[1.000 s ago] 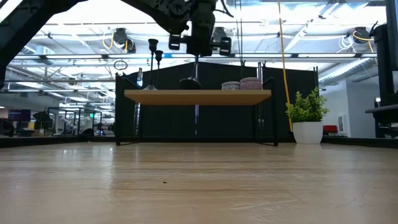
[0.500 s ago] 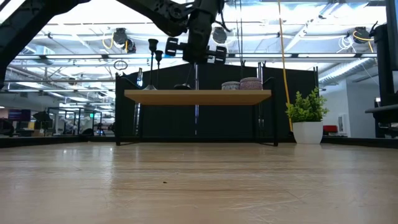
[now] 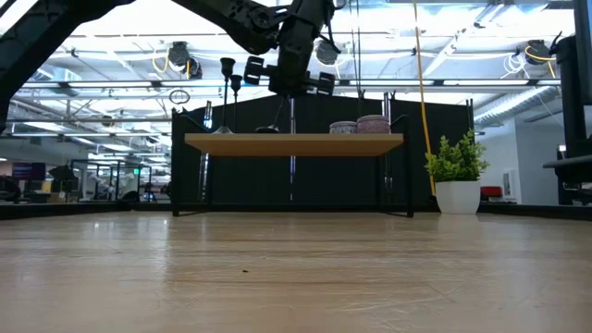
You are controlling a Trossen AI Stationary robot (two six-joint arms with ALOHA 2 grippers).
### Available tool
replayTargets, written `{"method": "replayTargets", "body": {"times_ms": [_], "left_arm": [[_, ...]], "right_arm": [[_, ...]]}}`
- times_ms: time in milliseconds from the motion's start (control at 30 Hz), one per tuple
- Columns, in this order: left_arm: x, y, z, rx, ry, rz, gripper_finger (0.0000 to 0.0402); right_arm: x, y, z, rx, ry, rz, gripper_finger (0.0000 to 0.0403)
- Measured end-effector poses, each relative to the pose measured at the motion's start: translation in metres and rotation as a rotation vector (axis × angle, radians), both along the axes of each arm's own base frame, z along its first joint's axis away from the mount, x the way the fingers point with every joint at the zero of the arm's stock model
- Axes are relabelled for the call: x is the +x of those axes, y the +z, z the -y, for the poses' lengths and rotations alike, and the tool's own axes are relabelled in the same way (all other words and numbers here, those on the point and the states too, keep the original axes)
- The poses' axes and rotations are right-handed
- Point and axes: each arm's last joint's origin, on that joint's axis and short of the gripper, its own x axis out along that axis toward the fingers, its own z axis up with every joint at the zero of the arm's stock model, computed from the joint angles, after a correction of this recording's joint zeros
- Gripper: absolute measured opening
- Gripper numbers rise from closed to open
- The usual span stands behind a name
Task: Pick & Place candle stick holders
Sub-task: Put the black candle holder on the shelf
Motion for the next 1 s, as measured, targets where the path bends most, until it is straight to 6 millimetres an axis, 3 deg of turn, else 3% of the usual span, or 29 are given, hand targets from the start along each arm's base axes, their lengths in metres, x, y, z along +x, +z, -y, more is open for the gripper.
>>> {"method": "replayTargets", "body": {"times_ms": [1000], "left_arm": [[0.0015, -0.0012, 0.0029, -0.015, -0.036, -0.082, 0.0068]], "right_arm": [[0.0000, 0.0001, -0.0001, 0.011, -0.004, -0.003, 0.0073]]}}
